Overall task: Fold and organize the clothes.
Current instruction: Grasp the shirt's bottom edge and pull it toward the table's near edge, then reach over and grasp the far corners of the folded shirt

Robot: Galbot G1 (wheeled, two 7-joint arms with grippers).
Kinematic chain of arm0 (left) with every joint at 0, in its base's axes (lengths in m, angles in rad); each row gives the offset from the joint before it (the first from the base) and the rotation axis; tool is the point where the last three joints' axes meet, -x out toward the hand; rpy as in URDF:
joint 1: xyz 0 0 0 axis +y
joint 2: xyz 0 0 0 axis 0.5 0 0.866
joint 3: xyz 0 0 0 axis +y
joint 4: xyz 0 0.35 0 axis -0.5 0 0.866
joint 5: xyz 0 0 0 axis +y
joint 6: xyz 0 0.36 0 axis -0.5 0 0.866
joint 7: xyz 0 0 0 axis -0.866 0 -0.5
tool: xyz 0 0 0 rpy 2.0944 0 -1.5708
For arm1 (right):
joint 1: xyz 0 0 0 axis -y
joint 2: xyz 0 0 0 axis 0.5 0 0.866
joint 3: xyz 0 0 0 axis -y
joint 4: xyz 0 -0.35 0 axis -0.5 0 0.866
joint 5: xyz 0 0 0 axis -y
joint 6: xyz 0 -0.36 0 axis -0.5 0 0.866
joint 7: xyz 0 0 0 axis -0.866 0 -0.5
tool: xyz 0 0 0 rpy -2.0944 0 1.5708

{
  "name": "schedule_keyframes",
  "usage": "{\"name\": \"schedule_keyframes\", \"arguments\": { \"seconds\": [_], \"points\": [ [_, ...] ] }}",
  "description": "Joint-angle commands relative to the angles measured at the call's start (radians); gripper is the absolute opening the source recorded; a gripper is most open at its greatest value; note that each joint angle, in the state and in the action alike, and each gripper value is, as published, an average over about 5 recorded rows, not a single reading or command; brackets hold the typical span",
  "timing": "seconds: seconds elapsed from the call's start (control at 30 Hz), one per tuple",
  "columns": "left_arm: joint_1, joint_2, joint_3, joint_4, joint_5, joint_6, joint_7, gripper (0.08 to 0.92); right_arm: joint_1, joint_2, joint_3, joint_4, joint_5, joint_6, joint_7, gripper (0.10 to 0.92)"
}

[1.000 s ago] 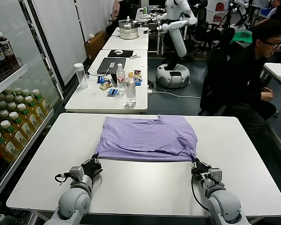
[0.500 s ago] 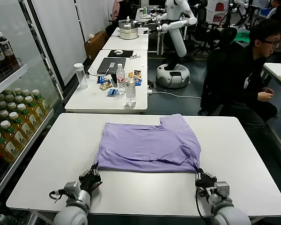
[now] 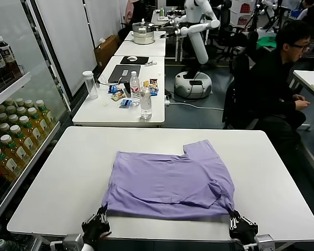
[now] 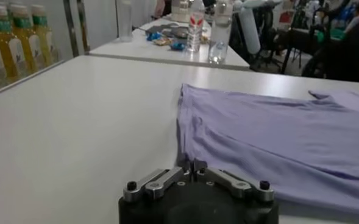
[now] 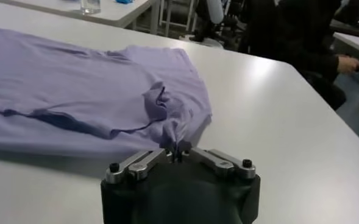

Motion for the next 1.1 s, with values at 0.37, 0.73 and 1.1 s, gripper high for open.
{"name": "schedule_keyframes", "arguments": {
  "seconds": [0.37, 0.73, 1.1],
  "points": [
    [-0.243, 0.089, -0.054, 0.061, -0.095, 0.02, -0.007, 0.519, 0.444, -0.101, -0.069, -0.161, 0.174, -0.05, 0.069, 0.601],
    [-0.699, 0.149, 0.084, 0.42, -0.244, 0.07, -0.014, 0.806, 1.031, -0.093, -0.338, -0.652, 0.3, -0.103, 0.102, 0.821],
    [-0.854, 0.116, 0.216, 0.6, -0.244, 0.084, -0.016, 0.823, 1.181, -0.011, -0.412, -0.935, 0.284, -0.104, 0.105, 0.823]
  ]
}}
